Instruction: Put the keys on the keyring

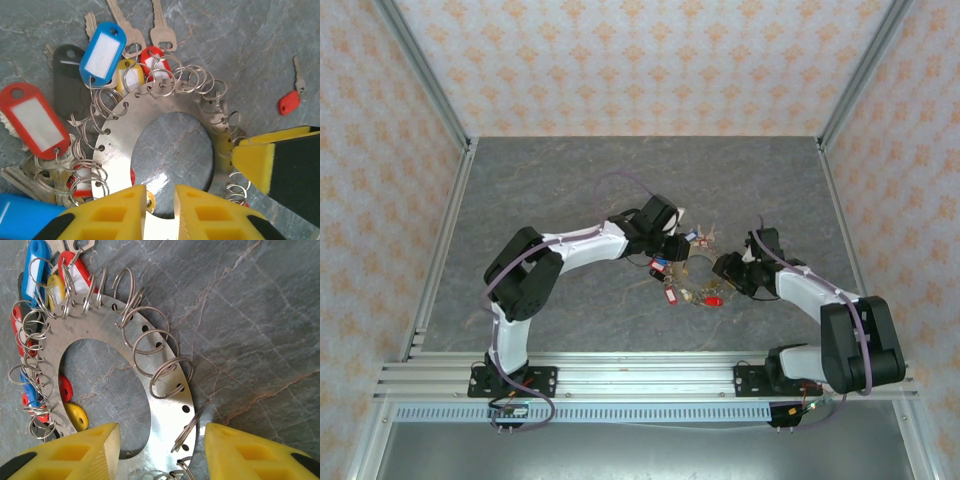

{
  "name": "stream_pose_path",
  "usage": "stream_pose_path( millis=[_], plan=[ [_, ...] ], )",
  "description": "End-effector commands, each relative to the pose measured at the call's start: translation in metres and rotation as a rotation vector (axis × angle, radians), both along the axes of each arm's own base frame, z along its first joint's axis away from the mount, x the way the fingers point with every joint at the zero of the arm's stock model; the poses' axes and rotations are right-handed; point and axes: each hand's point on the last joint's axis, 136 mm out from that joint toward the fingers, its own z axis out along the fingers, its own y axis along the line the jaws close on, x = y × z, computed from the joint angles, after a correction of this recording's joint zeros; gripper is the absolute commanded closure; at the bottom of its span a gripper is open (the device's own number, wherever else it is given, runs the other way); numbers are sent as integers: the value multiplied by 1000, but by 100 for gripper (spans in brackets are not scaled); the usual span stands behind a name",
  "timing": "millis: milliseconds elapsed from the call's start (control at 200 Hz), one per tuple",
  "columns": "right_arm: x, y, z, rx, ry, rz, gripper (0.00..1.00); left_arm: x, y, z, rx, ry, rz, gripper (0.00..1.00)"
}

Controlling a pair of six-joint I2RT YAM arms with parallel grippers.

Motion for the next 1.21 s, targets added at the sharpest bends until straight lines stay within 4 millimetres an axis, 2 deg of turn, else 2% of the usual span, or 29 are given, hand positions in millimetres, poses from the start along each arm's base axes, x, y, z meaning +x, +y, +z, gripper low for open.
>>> stream_pose_path(
  millis=[0, 180, 455, 601, 886, 1201],
  plan=[
    [-1, 0, -7, 7, 7, -10, 53, -3, -5, -4, 2, 40, -17, 80],
    [0, 3, -13, 20, 21, -4, 55, -4, -9, -18, 10, 68, -22, 84],
    [8, 11, -12, 89, -14, -20, 58, -6, 6, -46, 106, 104, 3, 90],
    [11, 13, -10, 112, -23, -25, 58, -9, 11, -54, 126, 117, 13, 91],
    [15, 18, -3, 196, -53, -30, 60, -4, 14, -63, -24, 217, 70, 92],
    [18, 24, 0, 256, -77, -27, 60, -6, 21, -78, -97, 293, 111, 92]
  ],
)
